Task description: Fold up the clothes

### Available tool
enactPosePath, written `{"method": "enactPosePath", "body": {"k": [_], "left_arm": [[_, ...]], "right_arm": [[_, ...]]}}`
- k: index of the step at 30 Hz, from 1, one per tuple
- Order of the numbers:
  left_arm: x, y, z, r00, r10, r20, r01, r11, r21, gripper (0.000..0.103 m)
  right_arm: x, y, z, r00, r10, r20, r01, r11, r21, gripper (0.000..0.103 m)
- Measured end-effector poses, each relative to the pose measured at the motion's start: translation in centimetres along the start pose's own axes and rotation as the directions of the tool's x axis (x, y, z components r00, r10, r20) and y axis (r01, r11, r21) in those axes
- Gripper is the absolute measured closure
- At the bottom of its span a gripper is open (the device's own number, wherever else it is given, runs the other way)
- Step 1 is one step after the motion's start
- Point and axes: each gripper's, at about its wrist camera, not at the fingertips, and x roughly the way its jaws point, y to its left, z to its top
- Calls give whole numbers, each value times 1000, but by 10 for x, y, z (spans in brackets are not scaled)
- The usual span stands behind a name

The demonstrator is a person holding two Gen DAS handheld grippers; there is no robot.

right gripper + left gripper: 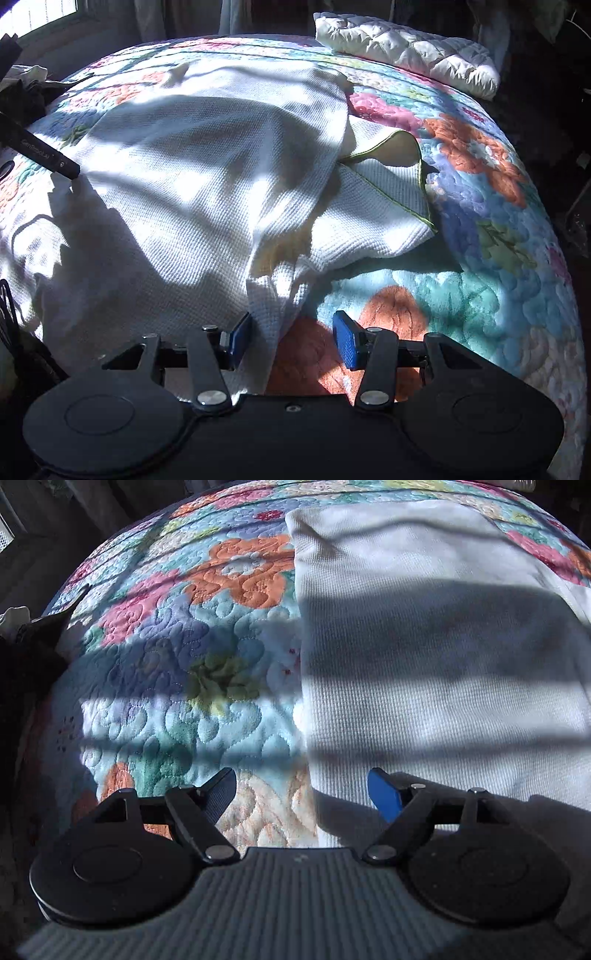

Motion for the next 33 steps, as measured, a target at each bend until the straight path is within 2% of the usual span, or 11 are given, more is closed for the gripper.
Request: {"method": "enactPosePath", "body": {"k": [4, 8, 13, 18, 22, 26, 28, 29, 30, 32, 33], "left_arm": [[-18, 38, -32, 997, 79, 8, -78, 994, -74, 25], [-37, 81, -57, 988, -132, 76, 146, 963, -225, 25], [-36, 71, -68, 942, -329, 60, 334, 918, -215, 26], [-17, 30, -75, 901, -433, -39, 420, 890, -177, 31], [-7, 20, -83, 857, -510, -77, 489, 851, -193, 44], [3, 17, -86, 823, -563, -71, 532, 809, -248, 39], [14, 28, -83, 799, -599, -53, 552, 766, -329, 35], [15, 31, -80, 791, -610, -48, 560, 754, -344, 37], [16, 32, -78, 785, -619, -43, 567, 743, -356, 44], [12, 32, -73, 788, -615, -37, 566, 746, -352, 81], [10, 33, -71, 788, -614, -33, 566, 745, -353, 80]], "right_arm": [[-11, -17, -16, 997, 48, -56, -40, 991, 126, 55], [-27, -39, -27, 988, 113, -102, -78, 953, 291, 61], [-34, -52, -51, 918, 396, 0, -318, 738, 595, 46], [-12, -27, -72, 873, 484, 67, -388, 604, 697, 41], [10, -9, -89, 872, 449, 195, -429, 510, 746, 34], [17, 10, -74, 872, 424, 245, -461, 545, 700, 33], [22, 16, -60, 876, 418, 241, -461, 577, 675, 59], [24, 17, -53, 875, 421, 239, -463, 584, 667, 89], [23, 17, -47, 874, 416, 253, -471, 591, 655, 90], [17, 16, -33, 869, 400, 292, -490, 606, 627, 91], [12, 17, -25, 863, 395, 317, -504, 616, 606, 91]]}}
